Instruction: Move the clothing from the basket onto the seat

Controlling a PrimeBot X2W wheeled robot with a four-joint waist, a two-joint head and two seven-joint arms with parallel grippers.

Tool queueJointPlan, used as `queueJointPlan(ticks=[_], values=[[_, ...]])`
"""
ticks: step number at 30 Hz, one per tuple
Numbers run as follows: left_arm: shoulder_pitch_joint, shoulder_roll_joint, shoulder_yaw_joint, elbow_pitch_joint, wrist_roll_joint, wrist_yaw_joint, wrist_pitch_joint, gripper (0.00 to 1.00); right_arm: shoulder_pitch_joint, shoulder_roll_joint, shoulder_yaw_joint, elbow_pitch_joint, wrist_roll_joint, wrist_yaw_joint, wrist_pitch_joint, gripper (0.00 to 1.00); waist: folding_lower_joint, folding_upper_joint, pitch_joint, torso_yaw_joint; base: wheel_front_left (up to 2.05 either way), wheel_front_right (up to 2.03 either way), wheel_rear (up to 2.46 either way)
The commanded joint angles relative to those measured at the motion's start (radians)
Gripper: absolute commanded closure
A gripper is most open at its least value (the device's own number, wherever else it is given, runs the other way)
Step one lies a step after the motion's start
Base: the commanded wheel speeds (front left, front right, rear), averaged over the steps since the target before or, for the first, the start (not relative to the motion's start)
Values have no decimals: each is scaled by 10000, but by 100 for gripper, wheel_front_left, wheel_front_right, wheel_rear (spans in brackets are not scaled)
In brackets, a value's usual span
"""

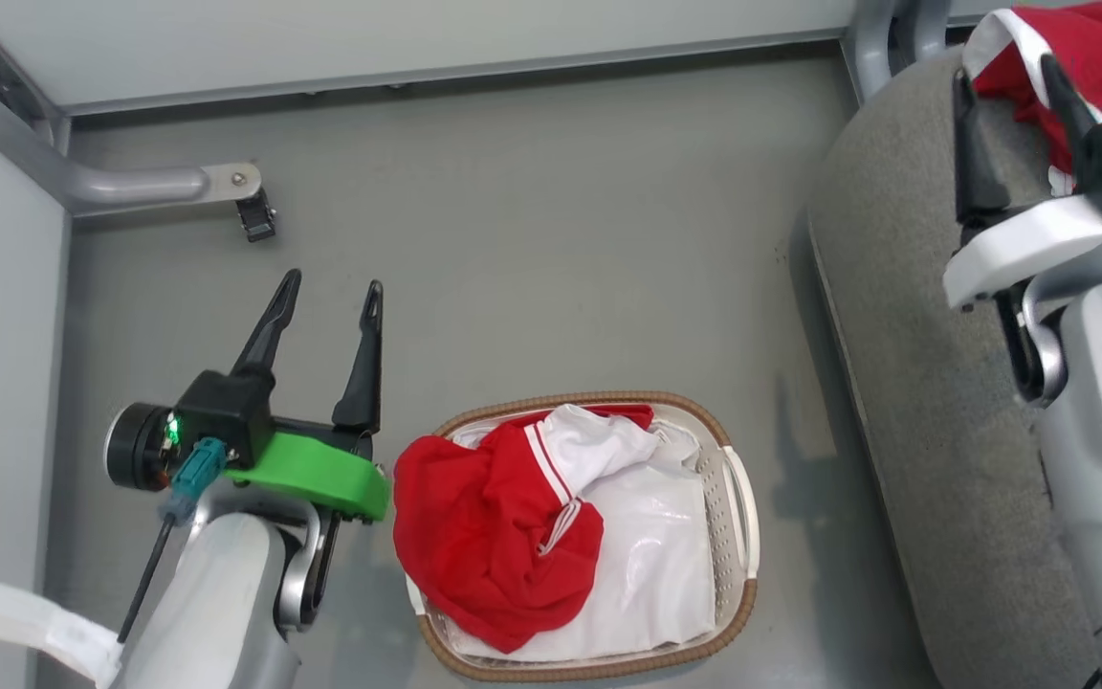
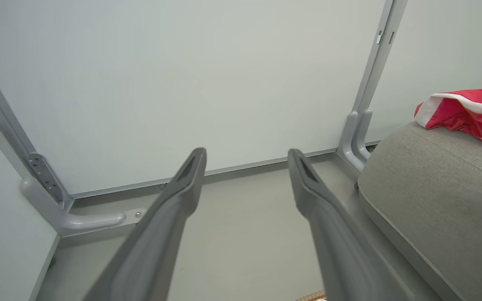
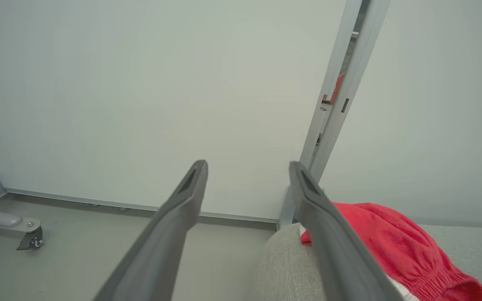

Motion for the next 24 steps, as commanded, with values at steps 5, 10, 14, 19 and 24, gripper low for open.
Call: queueJointPlan(ticks=[5,10,14,19,24], values=[[1134,-514,1040,-105,117,-93,-4,0,1384,889,96,-539,-274,-14,-20,0,1,120,-836,600,0,0,0],[1977,-863,1905,-263,307,-205,-4,0,2623,1488,263,-1026,-459,-14,-22,0,1,120,-1189,642,0,0,0],[2673,-1039,2446,-421,429,-286,-3,0,3664,1743,184,-1516,-605,-14,-22,0,1,120,-1536,598,0,0,0],[3437,-1176,2799,-571,534,-455,-4,0,4774,1819,373,-2030,-287,-14,-22,0,1,120,-1918,479,0,0,0],[4012,-1243,3049,-629,565,-506,-4,0,5489,1815,691,-2365,162,-14,-20,0,1,120,-2283,239,0,0,0]])
